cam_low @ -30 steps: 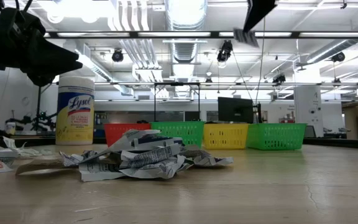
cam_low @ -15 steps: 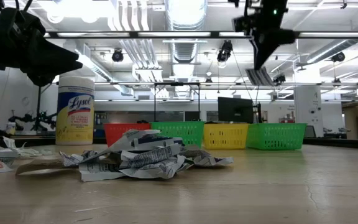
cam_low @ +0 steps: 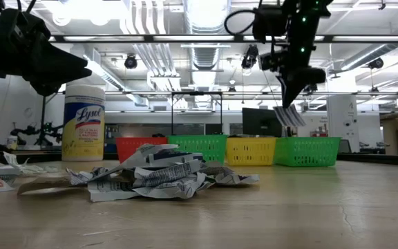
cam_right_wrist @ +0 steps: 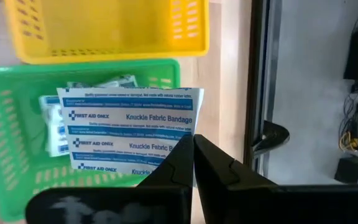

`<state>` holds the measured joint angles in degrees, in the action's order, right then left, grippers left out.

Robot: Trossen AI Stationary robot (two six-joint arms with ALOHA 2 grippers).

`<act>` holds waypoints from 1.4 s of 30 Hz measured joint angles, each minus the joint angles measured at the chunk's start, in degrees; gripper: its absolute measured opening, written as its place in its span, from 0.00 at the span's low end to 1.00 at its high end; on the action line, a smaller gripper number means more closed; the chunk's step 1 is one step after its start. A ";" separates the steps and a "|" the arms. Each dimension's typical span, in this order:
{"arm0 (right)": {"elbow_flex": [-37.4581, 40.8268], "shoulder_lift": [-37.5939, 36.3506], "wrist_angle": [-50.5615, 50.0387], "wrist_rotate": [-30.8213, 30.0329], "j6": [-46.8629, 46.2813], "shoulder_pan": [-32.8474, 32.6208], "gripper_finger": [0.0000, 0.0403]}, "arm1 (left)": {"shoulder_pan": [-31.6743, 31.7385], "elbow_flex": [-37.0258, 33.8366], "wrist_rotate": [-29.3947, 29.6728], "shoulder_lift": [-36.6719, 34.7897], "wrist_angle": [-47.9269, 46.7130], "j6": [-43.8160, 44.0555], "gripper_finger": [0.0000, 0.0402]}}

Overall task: Pick & Place First Aid Supplies
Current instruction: Put the blue bandage into the right green basket

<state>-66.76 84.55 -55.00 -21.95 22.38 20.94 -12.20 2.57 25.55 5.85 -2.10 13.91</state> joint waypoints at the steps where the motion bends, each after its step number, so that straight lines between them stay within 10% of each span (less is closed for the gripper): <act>1: 0.52 0.00 0.25 0.47 0.28 0.55 0.02 | -0.01 0.00 0.01 0.00 0.01 -0.01 0.33; 42: 10.10 0.00 10.79 8.52 1.74 4.45 0.02 | 0.00 0.00 -0.01 0.00 -0.01 0.00 0.33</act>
<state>-56.66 84.55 -44.21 -13.43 24.12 25.39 -12.20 2.57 25.55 5.85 -2.10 13.90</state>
